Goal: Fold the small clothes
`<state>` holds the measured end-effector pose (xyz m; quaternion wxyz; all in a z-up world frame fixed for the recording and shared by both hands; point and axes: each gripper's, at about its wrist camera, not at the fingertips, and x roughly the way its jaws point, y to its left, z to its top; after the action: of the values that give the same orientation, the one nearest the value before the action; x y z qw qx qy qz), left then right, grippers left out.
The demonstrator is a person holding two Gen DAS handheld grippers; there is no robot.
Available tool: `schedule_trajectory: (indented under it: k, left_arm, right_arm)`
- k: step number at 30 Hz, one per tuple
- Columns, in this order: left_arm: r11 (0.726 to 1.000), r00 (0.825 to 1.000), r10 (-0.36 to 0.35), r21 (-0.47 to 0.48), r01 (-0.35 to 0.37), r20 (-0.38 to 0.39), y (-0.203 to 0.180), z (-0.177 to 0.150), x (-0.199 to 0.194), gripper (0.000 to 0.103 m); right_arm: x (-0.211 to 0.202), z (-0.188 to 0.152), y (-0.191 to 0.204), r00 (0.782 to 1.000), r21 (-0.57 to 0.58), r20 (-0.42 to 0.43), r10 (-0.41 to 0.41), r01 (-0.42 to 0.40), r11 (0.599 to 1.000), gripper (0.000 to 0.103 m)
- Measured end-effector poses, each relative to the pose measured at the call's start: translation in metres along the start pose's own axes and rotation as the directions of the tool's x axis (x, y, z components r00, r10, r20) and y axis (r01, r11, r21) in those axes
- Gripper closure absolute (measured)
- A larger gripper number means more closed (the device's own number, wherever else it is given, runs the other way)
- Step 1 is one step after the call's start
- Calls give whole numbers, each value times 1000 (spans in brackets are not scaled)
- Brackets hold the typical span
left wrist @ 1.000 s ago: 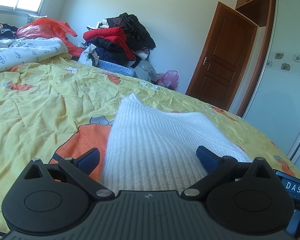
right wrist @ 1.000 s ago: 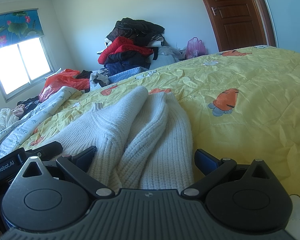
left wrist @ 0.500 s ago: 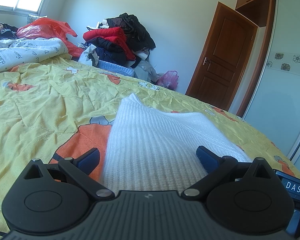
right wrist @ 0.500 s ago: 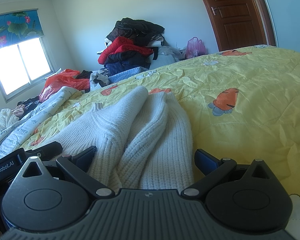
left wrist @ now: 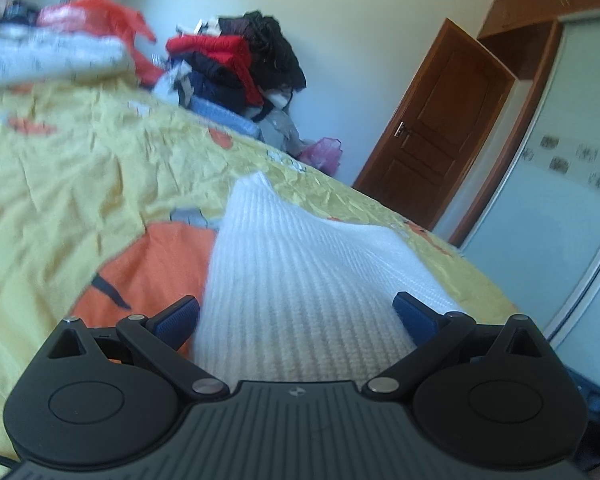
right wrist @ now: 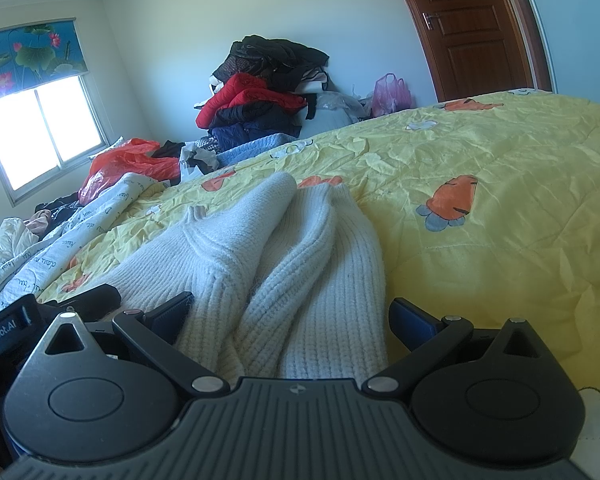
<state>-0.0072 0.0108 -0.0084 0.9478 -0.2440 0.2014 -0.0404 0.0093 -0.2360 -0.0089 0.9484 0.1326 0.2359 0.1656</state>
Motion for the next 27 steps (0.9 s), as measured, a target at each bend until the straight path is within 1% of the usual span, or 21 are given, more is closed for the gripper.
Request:
schedule_trajectory:
  k: [2, 20, 27]
  left_arm:
    - [1000, 1000, -15, -24, 15, -8, 3, 0, 1, 0]
    - [1000, 1000, 3, 21, -4, 26, -4, -3, -8, 0]
    - [1000, 1000, -3, 6, 3, 16, -2, -2, -9, 0]
  right_arm:
    - [0, 0, 0, 1000, 1, 0, 1, -1, 1000, 1]
    - [0, 0, 0, 1000, 4, -1, 2, -2, 1000, 1]
    - [0, -1, 0, 1000, 4, -1, 1, -1, 1000, 1]
